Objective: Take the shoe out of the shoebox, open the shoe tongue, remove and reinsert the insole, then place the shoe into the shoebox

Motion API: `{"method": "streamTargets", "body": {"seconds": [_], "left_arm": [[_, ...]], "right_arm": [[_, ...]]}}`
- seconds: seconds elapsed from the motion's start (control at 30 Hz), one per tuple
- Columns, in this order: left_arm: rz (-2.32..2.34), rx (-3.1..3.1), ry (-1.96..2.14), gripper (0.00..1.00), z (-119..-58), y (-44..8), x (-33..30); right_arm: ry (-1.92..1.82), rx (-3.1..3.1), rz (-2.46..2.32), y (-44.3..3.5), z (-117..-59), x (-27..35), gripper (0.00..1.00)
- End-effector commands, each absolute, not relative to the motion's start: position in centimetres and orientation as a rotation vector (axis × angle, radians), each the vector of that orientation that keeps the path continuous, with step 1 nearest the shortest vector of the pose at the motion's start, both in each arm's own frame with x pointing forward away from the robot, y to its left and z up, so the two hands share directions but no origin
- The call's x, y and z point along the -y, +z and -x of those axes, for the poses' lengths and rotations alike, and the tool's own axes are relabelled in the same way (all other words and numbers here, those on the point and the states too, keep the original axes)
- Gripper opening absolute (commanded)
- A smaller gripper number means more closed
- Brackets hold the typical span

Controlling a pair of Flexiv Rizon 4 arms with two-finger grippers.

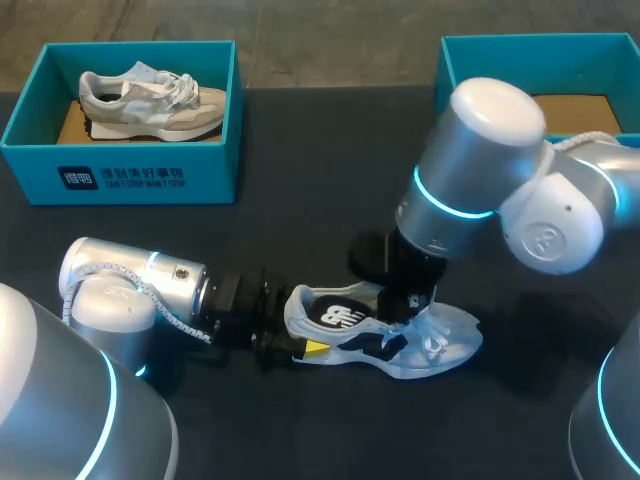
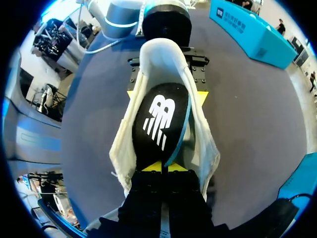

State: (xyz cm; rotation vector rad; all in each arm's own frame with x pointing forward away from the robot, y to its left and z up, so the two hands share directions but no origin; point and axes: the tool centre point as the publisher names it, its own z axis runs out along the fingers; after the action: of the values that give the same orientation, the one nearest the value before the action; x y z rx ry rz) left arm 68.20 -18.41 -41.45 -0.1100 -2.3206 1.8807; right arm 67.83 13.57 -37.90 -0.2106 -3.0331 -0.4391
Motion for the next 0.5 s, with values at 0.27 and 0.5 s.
{"method": "streamTargets", "body": {"seconds": [0.27,0.5], "left_arm": [[0.108,2.323,1.880,0.00,-68.29,-41.94,18.37],[0.108,2.323,1.880,0.00,-68.29,-41.94,18.37]], "right_arm": [[-0.776,3.053,0.127,-36.88,-66.75,-11.28,0.00],[-0.818,3.059,0.104,-36.51,-67.07,-11.32,0.00]]}}
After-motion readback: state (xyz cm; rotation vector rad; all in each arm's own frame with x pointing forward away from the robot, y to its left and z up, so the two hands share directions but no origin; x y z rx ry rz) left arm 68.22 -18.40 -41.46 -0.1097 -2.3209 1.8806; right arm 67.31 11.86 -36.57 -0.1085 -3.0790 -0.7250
